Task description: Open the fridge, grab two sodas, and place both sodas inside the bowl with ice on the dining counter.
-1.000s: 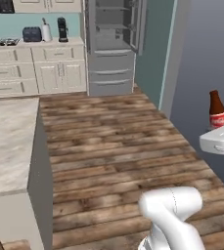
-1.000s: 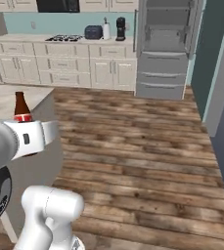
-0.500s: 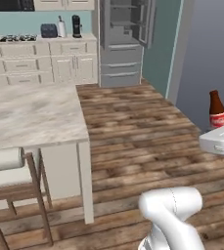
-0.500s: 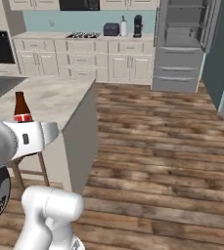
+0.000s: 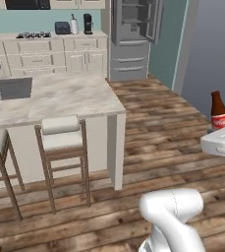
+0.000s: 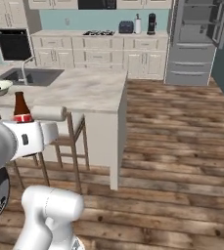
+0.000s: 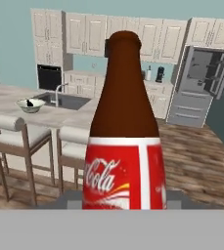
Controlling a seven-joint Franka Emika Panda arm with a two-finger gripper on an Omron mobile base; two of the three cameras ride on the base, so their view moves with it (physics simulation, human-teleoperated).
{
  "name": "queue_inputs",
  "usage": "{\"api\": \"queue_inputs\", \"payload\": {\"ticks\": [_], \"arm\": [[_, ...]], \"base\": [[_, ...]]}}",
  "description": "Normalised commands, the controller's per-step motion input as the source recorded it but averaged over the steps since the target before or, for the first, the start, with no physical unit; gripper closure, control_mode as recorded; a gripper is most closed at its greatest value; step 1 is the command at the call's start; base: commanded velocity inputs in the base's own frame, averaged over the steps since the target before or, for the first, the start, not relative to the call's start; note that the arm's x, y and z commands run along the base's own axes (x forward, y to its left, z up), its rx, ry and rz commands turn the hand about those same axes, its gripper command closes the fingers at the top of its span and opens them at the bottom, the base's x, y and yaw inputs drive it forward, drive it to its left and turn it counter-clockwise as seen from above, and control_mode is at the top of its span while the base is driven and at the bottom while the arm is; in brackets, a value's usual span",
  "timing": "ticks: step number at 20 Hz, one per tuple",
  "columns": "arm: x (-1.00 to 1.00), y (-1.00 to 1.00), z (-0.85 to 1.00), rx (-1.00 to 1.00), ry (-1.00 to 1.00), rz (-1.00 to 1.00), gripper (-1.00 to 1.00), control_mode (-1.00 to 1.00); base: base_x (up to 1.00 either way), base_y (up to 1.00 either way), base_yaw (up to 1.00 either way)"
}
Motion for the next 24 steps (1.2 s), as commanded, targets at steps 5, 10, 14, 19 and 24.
{"api": "queue_inputs", "payload": {"ticks": [5, 10, 14, 19, 24], "arm": [[0.00, 0.00, 0.00, 0.00, 0.00, 0.00, 1.00, 1.00], [0.00, 0.00, 0.00, 0.00, 0.00, 0.00, 1.00, 1.00], [0.00, 0.00, 0.00, 0.00, 0.00, 0.00, 1.00, 1.00], [0.00, 0.00, 0.00, 0.00, 0.00, 0.00, 1.00, 1.00], [0.00, 0.00, 0.00, 0.00, 0.00, 0.00, 1.00, 1.00]], "base": [[-0.16, 1.00, -0.13], [0.34, 1.00, -0.14], [0.39, 1.00, -0.15], [0.08, 0.50, -0.08], [0.38, 0.90, 0.03]]}}
